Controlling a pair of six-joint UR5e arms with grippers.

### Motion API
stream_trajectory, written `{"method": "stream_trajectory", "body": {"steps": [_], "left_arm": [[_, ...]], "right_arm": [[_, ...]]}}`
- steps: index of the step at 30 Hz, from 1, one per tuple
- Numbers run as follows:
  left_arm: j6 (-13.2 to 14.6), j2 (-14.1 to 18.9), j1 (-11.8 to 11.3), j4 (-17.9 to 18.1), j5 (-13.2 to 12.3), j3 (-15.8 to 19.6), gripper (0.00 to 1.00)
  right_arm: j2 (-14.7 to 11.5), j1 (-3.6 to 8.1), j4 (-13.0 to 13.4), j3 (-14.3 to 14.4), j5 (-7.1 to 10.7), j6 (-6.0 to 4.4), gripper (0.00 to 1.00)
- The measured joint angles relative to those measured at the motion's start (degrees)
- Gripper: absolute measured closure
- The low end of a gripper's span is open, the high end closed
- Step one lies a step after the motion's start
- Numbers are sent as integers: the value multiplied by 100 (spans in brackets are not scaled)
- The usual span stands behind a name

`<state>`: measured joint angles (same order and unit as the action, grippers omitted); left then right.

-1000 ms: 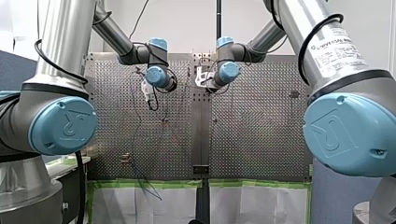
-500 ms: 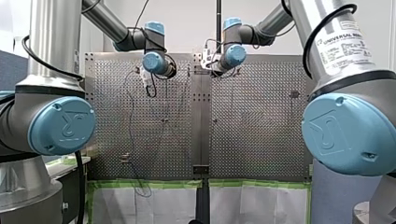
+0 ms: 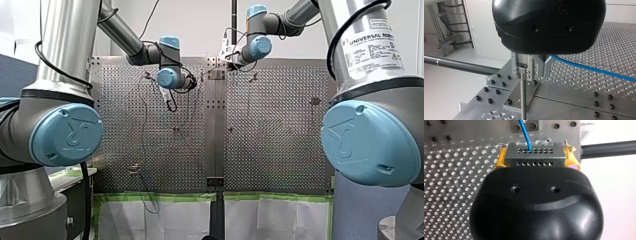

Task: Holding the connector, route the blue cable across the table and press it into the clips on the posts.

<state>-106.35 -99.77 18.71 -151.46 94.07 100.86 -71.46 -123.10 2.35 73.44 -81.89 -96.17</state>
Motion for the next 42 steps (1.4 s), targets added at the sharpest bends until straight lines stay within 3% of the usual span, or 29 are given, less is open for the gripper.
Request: {"method": "stream_trajectory", "body": {"steps": [6, 16, 22, 32, 42], "left_arm": [[-117, -61, -54, 121, -6, -17, 100], [-88, -12, -33, 141, 303, -21, 100], [-158, -8, -75, 263, 120, -49, 100], [-344, -32, -211, 302, -31, -274, 100], [-410, -392, -320, 419, -162, -527, 100]], "right_arm": [[229, 24, -3, 0, 84, 27, 100], [350, 25, 24, -21, 355, 41, 100], [361, 30, 37, -93, 495, 22, 100], [393, 79, 75, -131, 551, 1, 100], [476, 189, 132, -179, 628, -27, 100]]}}
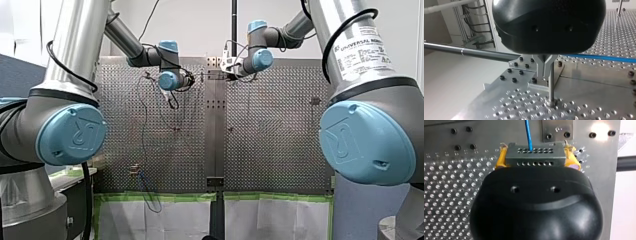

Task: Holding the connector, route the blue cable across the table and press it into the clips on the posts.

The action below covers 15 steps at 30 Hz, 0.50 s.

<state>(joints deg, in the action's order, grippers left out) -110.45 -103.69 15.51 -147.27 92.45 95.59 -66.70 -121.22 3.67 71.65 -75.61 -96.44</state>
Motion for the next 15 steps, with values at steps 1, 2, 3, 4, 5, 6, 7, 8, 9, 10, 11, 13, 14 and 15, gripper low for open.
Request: {"method": "stream_trajectory", "body": {"steps": [1, 2, 3, 4, 5, 6, 7, 8, 9, 10, 11, 13, 14, 15], "left_arm": [[2, -45, -6, 14, -10, -41, 100], [1, -92, -13, 30, -23, -84, 100], [-1, -156, -22, 50, -43, -145, 100], [-4, -204, -31, 62, -58, -191, 100], [-8, -249, -41, 70, -71, -234, 100], [-13, -306, -55, 76, -85, -284, 100], [-16, -348, -68, 76, -95, -317, 100], [-19, -388, -81, 76, -103, -342, 100], [-23, -437, -95, 76, -113, -367, 100], [-27, -465, -107, 76, -123, -381, 100], [-32, -485, -122, 76, -135, -390, 100], [-39, -514, -163, 72, -155, -403, 100], [-42, -520, -177, 65, -160, -406, 100], [-41, -525, -192, 47, -164, -408, 100]], "right_arm": [[4, 16, 13, -2, 7, -4, 100], [6, 27, 23, -3, 13, -8, 100], [7, 39, 31, -3, 19, -10, 100], [8, 54, 40, -4, 25, -13, 100], [9, 66, 47, -4, 29, -14, 100], [9, 78, 55, -4, 30, -15, 100], [9, 95, 69, -5, 30, -20, 100], [10, 107, 81, -5, 30, -27, 100], [11, 119, 93, -5, 29, -33, 100], [12, 133, 110, -5, 29, -40, 100], [12, 143, 121, -6, 29, -44, 100], [15, 167, 141, -5, 28, -48, 100], [17, 175, 146, -6, 28, -50, 100], [17, 183, 149, -5, 28, -50, 100]]}}
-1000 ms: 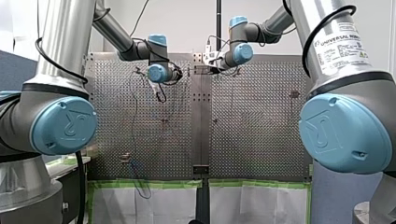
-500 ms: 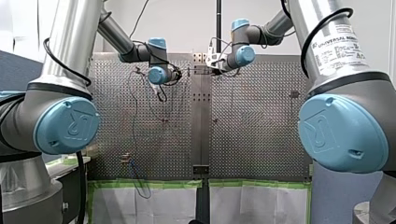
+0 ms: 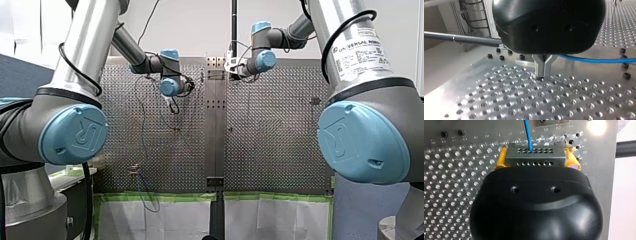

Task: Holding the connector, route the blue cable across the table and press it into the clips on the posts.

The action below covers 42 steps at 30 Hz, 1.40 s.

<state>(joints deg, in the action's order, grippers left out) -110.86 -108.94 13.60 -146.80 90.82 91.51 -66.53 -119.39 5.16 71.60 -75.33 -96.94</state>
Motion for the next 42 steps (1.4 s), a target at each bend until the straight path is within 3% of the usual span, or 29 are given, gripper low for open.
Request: {"method": "stream_trajectory", "body": {"steps": [2, 3, 5, 6, 7, 9, 10, 11, 12, 13, 24, 34, 42], "left_arm": [[6, -3, -14, -41, 3, 0, 89], [19, -1, -20, -68, 13, 1, 89], [57, 0, -15, -108, 50, 0, 66], [91, 1, -8, -135, 81, -1, 66], [118, 0, -2, -157, 105, -1, 50], [182, 1, 19, -206, 147, -2, 44], [206, 2, 28, -229, 159, -2, 29], [227, 5, 36, -255, 168, -2, 6], [259, 11, 44, -294, 176, -1, 6], [288, 19, 50, -330, 181, 0, 0], [410, 365, 123, -904, 466, 80, 0], [434, 813, 279, -1365, 379, 426, 0], [407, 1096, 422, -1455, 348, 631, 0]], "right_arm": [[1, 16, 3, 0, 0, -1, 100], [2, 24, 5, 0, -1, -2, 100], [7, 39, 9, 0, -4, -2, 100], [9, 46, 11, 0, -6, -2, 100], [17, 53, 14, 0, -7, -2, 100], [36, 61, 14, 0, -6, -2, 100], [51, 64, 14, -1, -4, 1, 100], [64, 65, 14, 0, -3, 6, 100], [75, 67, 14, 0, -2, 10, 100], [87, 68, 13, -1, -1, 15, 100], [107, 114, 5, -1, -68, 48, 100], [106, 117, -19, 0, -165, 101, 100], [101, 86, -38, 0, -167, 103, 100]]}}
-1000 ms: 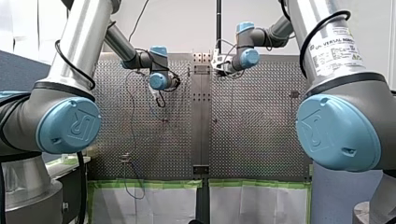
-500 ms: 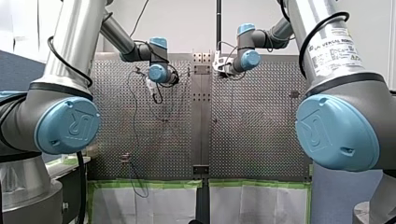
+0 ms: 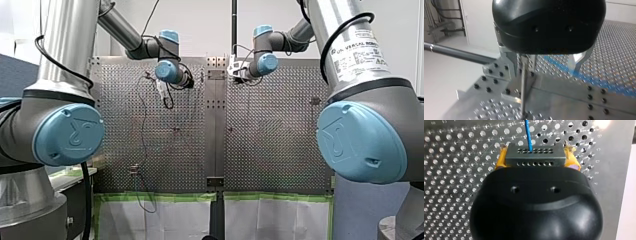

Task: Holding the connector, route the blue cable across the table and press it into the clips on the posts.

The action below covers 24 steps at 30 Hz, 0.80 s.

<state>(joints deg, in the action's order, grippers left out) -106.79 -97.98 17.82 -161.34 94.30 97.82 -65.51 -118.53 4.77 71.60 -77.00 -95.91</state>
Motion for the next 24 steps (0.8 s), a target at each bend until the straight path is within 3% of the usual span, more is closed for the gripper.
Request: {"method": "stream_trajectory", "body": {"steps": [9, 19, 24], "left_arm": [[-25, 295, 141, -9, 0, 29, 0], [209, 312, 433, -37, 9, 26, 0], [266, 312, 621, -75, 176, 4, 0]], "right_arm": [[-5, 31, -47, 0, -60, 0, 100], [-10, 48, -63, 0, -209, 11, 100], [-10, 59, -63, 0, -245, 16, 100]]}}
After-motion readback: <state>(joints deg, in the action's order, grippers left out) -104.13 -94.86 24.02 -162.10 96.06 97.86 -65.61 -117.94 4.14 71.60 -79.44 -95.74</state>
